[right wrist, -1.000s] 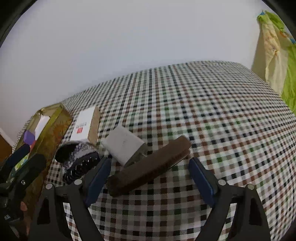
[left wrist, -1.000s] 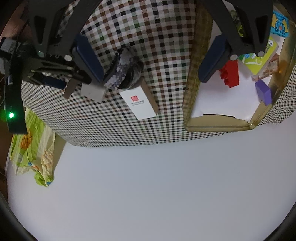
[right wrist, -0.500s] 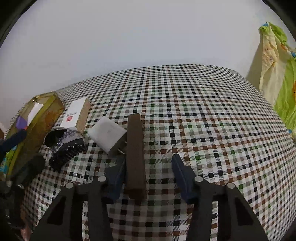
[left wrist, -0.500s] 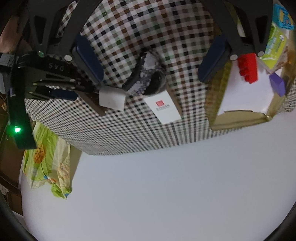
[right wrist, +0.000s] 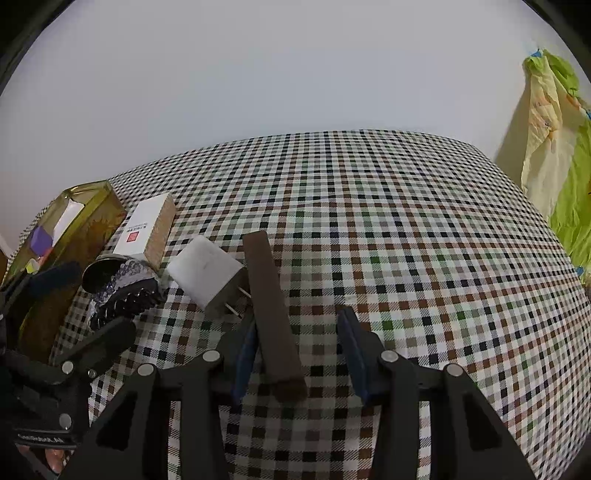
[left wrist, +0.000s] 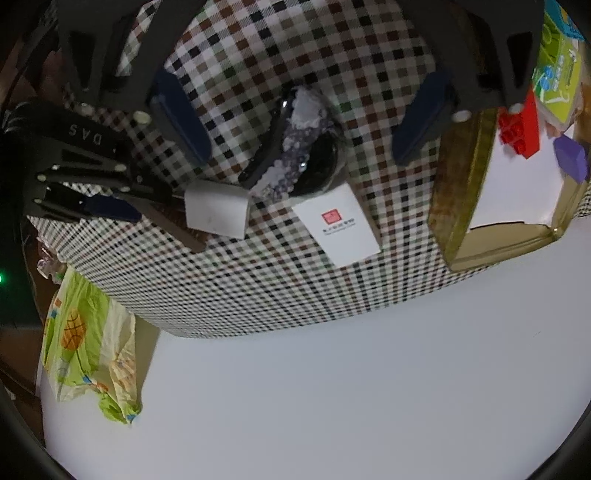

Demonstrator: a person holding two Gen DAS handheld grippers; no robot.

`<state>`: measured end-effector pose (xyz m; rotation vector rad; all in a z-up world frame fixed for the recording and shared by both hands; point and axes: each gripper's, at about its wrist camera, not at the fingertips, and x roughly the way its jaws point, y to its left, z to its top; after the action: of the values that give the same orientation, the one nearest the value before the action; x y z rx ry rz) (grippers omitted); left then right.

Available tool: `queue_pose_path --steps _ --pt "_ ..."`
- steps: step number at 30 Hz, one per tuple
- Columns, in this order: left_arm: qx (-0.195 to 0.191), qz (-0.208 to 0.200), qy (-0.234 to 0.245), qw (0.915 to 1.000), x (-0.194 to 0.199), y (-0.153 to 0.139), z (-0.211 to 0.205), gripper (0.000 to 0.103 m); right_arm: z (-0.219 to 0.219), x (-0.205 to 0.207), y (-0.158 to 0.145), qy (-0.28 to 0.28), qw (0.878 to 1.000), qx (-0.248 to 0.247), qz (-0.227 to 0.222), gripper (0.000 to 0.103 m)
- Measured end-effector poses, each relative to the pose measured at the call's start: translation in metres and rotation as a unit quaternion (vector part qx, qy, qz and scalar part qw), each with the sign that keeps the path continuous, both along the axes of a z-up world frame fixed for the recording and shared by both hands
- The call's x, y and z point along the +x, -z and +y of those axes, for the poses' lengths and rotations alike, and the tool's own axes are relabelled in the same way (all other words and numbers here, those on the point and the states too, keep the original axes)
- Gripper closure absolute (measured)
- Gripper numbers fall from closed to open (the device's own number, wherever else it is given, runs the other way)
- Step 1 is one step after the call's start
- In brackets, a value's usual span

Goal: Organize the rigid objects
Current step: 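Move the right tool to the brown bar while the left tool approaches the black-grey pouch, then grasp the brown bar with the right tool while the left tool grasps the black-grey pouch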

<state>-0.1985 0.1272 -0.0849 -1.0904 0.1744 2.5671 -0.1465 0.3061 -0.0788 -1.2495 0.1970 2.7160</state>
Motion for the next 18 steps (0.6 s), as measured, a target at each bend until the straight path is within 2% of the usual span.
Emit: queue_pose_path --steps 1,5,8,11,13,16,17,18 --pt "0.000 -0.002 0.003 1.0000 -0.002 0.000 0.003 0.018 -0.001 -0.001 0.000 0.000 1.000 0.000 0.000 0.057" --pt "-0.003 0.005 0.021 0.9998 0.004 0.000 0.006 0.018 -0.001 -0.001 0.000 0.001 1.000 0.002 -0.001 0.057" --pt "-0.008 -0.013 0.031 0.9994 0.001 0.004 0.010 0.019 -0.004 -0.002 0.001 0.001 1.000 0.007 -0.002 0.057" --pt "0.006 -0.047 0.021 0.9986 -0.011 0.009 0.007 0.024 -0.008 -0.004 0.000 0.002 1.000 0.020 -0.007 0.057" --pt "0.026 -0.066 0.017 0.9973 -0.017 0.012 0.001 0.035 -0.012 -0.004 0.001 0.002 1.000 0.029 -0.009 0.057" --pt "0.032 -0.061 0.020 0.9974 -0.014 0.010 0.000 0.046 -0.010 -0.004 0.003 0.001 1.000 0.023 -0.008 0.057" --pt "0.030 -0.060 0.025 0.9974 -0.012 0.010 0.002 0.046 -0.011 -0.003 0.003 0.001 1.000 0.024 -0.007 0.060" --pt "0.027 -0.056 0.031 0.9976 -0.009 0.010 0.004 0.047 -0.013 -0.003 0.003 -0.001 1.000 0.024 -0.006 0.068"
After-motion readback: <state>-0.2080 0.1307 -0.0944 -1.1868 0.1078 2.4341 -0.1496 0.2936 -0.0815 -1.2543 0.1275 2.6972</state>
